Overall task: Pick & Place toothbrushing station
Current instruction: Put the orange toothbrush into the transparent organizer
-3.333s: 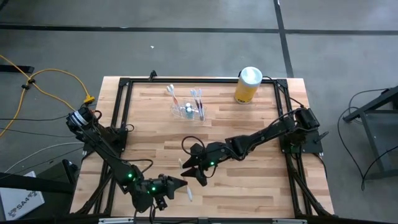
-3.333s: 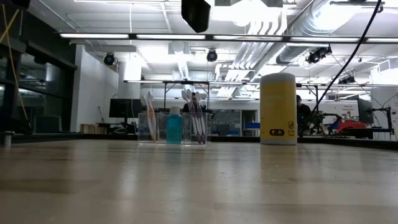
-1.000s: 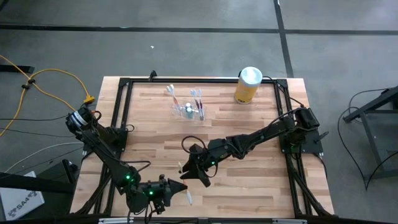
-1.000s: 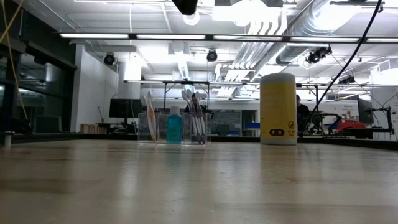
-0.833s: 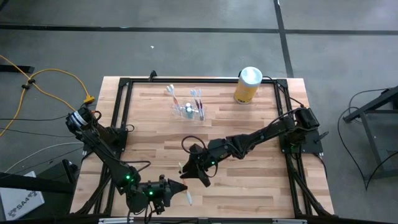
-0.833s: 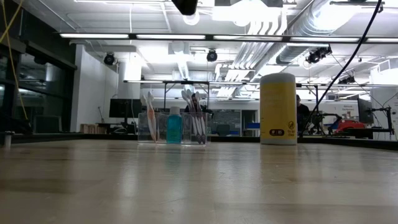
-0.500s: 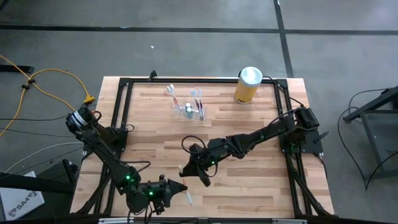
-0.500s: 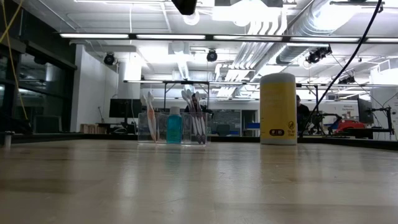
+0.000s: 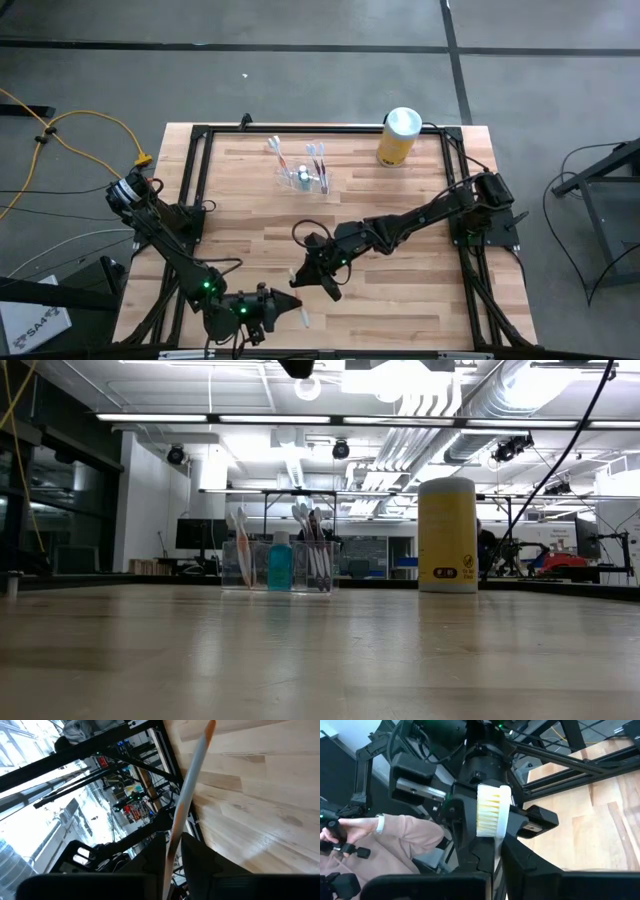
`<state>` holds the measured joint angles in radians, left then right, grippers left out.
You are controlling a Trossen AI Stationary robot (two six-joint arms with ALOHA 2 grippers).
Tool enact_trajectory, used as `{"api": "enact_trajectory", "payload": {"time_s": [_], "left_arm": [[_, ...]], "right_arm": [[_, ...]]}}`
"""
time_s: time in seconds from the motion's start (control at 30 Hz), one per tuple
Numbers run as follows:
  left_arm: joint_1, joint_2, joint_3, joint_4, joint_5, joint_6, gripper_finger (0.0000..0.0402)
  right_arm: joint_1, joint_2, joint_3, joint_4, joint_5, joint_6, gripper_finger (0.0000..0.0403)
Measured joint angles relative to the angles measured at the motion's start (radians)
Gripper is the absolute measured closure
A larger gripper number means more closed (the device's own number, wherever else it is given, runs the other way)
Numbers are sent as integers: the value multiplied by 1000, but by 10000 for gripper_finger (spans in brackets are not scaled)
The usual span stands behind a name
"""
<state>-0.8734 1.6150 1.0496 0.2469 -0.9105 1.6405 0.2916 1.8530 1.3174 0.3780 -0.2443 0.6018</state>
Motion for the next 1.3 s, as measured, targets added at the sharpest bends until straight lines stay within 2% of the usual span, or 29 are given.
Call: {"api": "enact_trajectory", "payload": {"time_s": [0.23, 0.43, 0.77, 0.93, 1.17, 1.3], "left_arm": [[-8, 0, 0, 4, 3, 0, 327], [-25, 0, 0, 4, 7, -6, 325], [-53, 0, 0, -2, -1, -101, 324], [-63, 0, 0, -3, -29, -253, 325], [-90, 0, 0, -3, -153, -479, 325], [-111, -1, 0, -3, -248, -668, 325]], "right_arm": [[1, 0, 0, -7, -1, 6, 397], [0, 0, 0, -7, 1, 21, 397], [-13, 1, 0, -1, -24, 32, 397], [-41, 1, 0, -4, -25, -17, 397], [-136, 2, 0, -32, -17, -150, 397], [-211, 2, 0, -31, -17, -252, 397]]}}
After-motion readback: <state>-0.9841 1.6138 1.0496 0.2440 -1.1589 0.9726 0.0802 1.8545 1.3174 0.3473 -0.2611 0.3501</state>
